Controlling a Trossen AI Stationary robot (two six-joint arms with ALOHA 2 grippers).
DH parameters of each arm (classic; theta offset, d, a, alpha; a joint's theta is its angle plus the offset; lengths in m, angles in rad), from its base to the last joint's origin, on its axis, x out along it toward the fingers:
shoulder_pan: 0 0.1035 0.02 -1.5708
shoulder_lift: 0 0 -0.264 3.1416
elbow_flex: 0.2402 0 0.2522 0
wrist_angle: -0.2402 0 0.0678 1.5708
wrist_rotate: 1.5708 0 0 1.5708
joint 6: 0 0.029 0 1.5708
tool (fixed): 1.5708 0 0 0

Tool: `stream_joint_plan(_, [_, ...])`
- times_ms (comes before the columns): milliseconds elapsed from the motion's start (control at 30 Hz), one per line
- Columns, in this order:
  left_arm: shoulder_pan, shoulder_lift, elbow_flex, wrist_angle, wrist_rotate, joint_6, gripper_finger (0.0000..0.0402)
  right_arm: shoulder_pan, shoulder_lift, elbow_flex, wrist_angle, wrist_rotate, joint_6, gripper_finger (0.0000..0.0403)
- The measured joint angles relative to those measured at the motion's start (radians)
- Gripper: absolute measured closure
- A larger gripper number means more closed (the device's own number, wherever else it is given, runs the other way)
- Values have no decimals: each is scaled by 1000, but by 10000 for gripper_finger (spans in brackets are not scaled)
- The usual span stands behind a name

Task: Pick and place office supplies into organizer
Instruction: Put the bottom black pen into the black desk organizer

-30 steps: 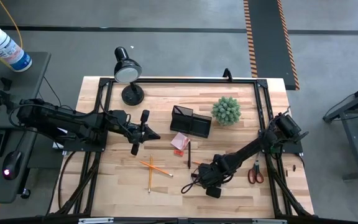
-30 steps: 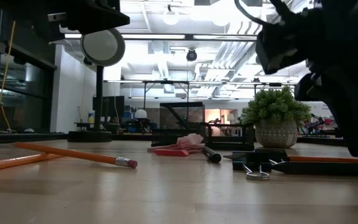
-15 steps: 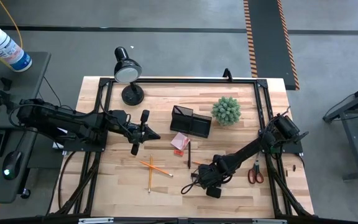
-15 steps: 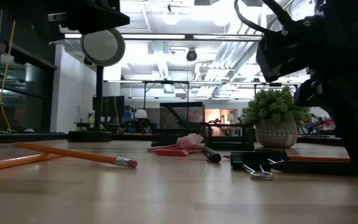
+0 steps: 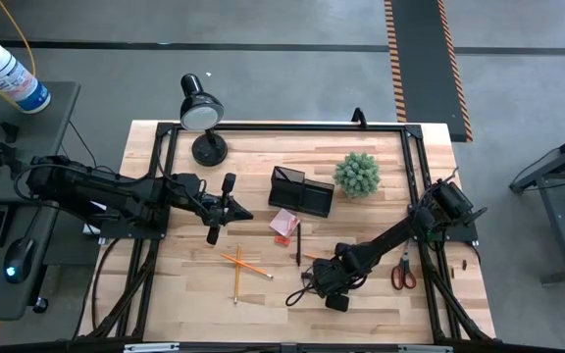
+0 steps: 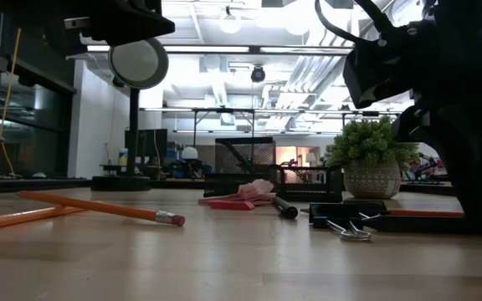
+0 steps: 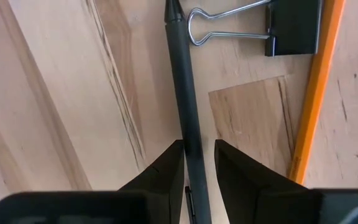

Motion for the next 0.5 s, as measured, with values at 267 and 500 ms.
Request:
stream_joint_plan(267, [0, 0, 0, 0, 0, 0, 399, 0, 0, 0, 0, 16, -3, 320])
stream_joint_plan(500, [0, 0, 0, 0, 0, 0, 399, 0, 0, 0, 1, 45, -5, 320])
